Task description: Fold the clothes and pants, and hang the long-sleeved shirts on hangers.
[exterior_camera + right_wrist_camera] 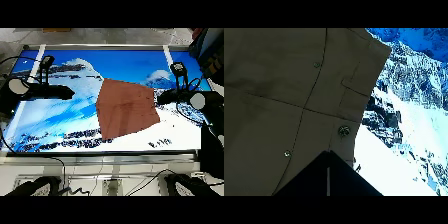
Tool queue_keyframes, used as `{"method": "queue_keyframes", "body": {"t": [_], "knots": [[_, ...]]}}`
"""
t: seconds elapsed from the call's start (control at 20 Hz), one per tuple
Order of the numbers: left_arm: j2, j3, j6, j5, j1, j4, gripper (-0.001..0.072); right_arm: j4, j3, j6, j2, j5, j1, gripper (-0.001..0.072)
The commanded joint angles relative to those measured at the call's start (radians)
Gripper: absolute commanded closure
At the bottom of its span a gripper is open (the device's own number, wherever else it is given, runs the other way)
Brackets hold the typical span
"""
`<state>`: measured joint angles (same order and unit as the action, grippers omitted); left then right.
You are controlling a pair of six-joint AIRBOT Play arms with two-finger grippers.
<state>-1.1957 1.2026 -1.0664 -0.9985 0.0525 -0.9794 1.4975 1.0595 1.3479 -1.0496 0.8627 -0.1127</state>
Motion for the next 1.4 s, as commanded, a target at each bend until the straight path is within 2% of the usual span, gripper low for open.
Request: {"method": "queue_keyframes", "body": {"t": [0.0, 0.7, 0.8, 0.9, 1.0, 1.1, 1.2, 1.25, 1.3, 1.35], "knots": [[0.000, 0.000, 0.000, 0.000, 0.000, 0.000, 0.0698, 0.000, 0.001, 0.000, 0.000, 0.000, 0.000, 0.0692], [0.000, 0.000, 0.000, 0.000, 0.000, 0.000, 0.0698, -0.004, 0.001, 0.000, 0.000, 0.001, 0.000, 0.0693], [0.000, 0.000, 0.000, 0.001, 0.000, 0.000, 0.0698, 0.034, -0.001, -0.011, -0.001, 0.004, 0.001, 0.0693], [0.000, 0.001, -0.004, 0.041, 0.002, 0.017, 0.0698, 0.101, -0.003, -0.050, -0.024, 0.082, 0.048, 0.0694], [0.000, 0.001, -0.003, 0.043, 0.002, 0.050, 0.0698, 0.090, -0.030, -0.112, -0.071, 0.174, 0.159, 0.0695], [0.000, 0.001, -0.003, 0.042, 0.002, 0.049, 0.0698, -0.010, -0.076, -0.212, -0.129, 0.248, 0.303, 0.0696], [0.000, 0.000, -0.003, 0.042, 0.002, 0.049, 0.0698, -0.218, -0.113, -0.345, -0.183, 0.309, 0.428, 0.0695], [0.000, 0.000, -0.003, 0.042, 0.002, 0.049, 0.0696, -0.317, -0.124, -0.376, -0.207, 0.322, 0.476, 0.0694], [0.000, 0.000, -0.003, 0.041, 0.004, 0.049, 0.0692, -0.394, -0.130, -0.377, -0.232, 0.316, 0.512, 0.0642], [0.000, 0.000, -0.003, 0.041, 0.005, 0.049, 0.0668, -0.431, -0.131, -0.360, -0.254, 0.293, 0.533, 0.0367]]}}
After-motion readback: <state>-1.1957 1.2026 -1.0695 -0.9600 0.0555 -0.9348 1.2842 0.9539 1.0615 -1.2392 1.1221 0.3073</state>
